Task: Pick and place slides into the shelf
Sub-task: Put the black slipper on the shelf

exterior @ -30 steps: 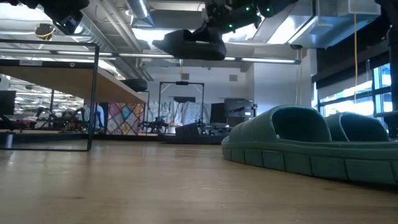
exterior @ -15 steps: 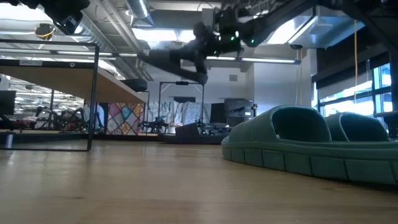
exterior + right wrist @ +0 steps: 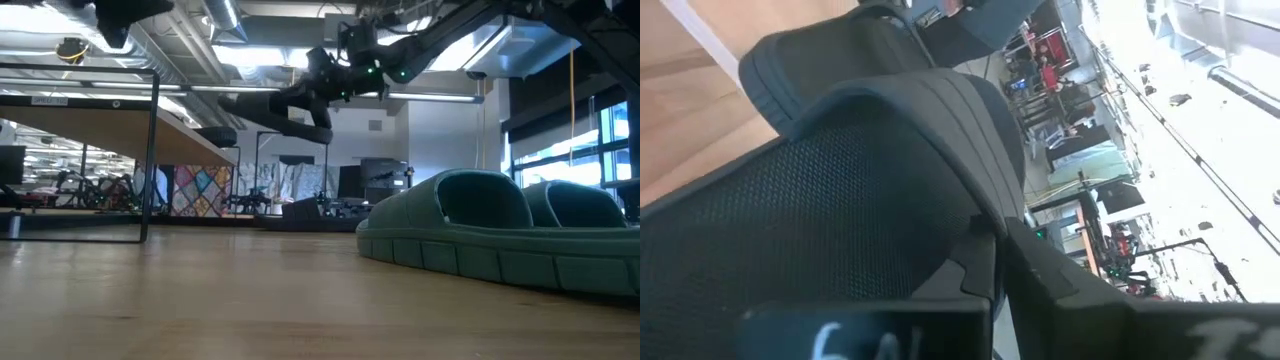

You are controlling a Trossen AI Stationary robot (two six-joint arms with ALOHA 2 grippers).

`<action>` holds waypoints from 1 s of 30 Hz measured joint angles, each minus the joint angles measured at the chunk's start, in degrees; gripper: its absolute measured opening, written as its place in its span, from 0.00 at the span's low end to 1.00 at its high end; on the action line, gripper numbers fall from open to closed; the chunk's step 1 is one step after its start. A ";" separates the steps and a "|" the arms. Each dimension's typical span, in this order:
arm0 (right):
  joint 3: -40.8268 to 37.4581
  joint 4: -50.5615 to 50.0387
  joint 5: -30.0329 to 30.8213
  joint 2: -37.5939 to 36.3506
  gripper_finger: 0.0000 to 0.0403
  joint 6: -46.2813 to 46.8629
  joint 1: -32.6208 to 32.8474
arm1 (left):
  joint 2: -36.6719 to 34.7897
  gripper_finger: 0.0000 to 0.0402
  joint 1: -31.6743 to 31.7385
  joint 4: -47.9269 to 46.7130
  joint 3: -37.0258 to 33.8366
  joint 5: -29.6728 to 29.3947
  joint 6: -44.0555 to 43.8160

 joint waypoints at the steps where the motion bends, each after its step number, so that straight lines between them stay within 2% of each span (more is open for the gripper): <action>1: 0.00 -0.29 -0.04 -0.18 0.03 -0.29 0.00 | -0.06 0.52 0.50 2.72 0.00 -0.85 2.35; 3: 0.07 0.05 -0.03 -0.18 0.03 -0.31 0.02 | -0.09 0.52 1.53 6.72 0.73 -0.54 8.35; 8: 0.26 -0.41 -0.02 -0.32 0.03 -0.40 0.02 | 2.07 0.52 4.37 6.83 6.12 3.28 20.51; 16: 0.28 -1.32 -0.04 -0.34 0.03 -0.19 0.02 | 7.64 0.52 11.76 2.21 19.64 -2.94 22.95; 19: 0.28 -1.30 -0.04 -0.34 0.03 0.21 0.02 | 9.33 0.52 14.98 4.48 23.29 -3.03 27.97; 24: 0.28 -1.31 -0.03 -0.34 0.03 1.09 0.02 | 11.19 0.52 19.32 11.67 25.41 -2.72 37.90; 30: 0.31 -1.46 -0.02 -0.34 0.03 1.15 0.02 | 12.53 0.52 22.32 15.31 26.40 -2.63 40.35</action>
